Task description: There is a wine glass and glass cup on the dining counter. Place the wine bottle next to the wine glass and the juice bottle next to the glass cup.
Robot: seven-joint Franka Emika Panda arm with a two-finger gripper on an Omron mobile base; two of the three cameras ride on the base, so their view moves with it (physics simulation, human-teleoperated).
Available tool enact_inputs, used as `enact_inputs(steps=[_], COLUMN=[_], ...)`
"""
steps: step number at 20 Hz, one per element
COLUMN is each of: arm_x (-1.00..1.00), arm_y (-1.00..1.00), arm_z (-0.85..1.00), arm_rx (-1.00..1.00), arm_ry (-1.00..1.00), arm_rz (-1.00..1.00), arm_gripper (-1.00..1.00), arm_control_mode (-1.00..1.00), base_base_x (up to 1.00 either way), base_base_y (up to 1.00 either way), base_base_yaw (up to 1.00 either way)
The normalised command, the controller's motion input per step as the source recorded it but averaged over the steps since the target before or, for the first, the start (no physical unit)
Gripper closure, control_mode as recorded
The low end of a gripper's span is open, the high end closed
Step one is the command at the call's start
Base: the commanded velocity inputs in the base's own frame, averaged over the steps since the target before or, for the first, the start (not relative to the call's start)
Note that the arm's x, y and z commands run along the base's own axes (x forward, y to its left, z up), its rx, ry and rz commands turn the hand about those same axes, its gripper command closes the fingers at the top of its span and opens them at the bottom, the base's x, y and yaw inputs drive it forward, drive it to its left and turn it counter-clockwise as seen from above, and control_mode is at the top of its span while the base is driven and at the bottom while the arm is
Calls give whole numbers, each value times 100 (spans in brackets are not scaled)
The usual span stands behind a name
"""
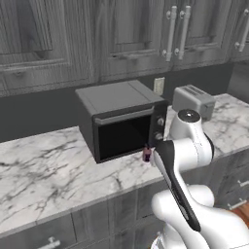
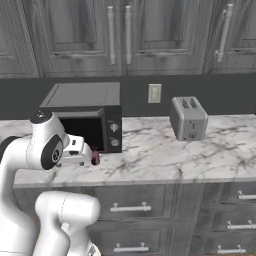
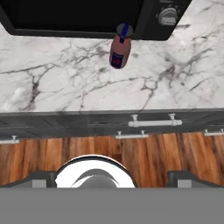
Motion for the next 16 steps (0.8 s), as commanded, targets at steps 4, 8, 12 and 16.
enact_inputs(steps=[4, 8, 12, 16], arm_x=[0, 0, 0, 0], arm_y=[0, 0, 0, 0], arm_z=[0, 0, 0, 0], arm_rx=[0, 0, 0, 0], arm_ry=[0, 0, 0, 0], arm_rz=[0, 0, 0, 0], arm_gripper=[-100, -100, -100, -100], arm_control_mode=[100, 100, 100, 100], base_base_x=[30, 18, 12, 1], base_base_y=[-39, -34, -16, -2], base_base_yaw=[18, 3, 0, 0])
